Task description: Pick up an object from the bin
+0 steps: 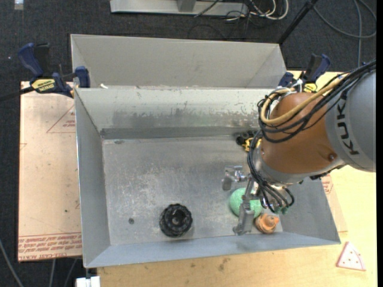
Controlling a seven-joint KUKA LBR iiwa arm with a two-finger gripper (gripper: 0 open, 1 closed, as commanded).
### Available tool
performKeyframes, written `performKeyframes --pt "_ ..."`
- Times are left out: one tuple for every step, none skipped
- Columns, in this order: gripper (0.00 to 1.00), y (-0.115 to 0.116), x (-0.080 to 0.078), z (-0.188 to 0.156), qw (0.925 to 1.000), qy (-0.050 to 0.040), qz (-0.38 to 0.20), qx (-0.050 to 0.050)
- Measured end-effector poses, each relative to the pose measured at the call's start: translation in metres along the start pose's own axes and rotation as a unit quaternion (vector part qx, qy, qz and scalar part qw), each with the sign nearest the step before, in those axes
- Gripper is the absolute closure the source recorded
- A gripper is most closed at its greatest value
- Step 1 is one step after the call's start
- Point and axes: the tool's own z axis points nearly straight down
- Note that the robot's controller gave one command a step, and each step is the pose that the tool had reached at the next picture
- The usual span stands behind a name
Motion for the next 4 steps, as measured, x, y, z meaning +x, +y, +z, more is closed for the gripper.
performKeyframes --pt "0.0 0.0 -0.002 -0.004 1.0 -0.004 0.0 0.0" --pt "0.0 -0.065 -0.005 0.079 0.9989 -0.0074 0.045 0.0" --pt "0.0 -0.081 -0.009 0.088 0.9937 -0.0055 0.112 -0.001" --pt "0.0 -0.089 -0.023 0.075 0.9985 -0.0051 0.055 0.0"
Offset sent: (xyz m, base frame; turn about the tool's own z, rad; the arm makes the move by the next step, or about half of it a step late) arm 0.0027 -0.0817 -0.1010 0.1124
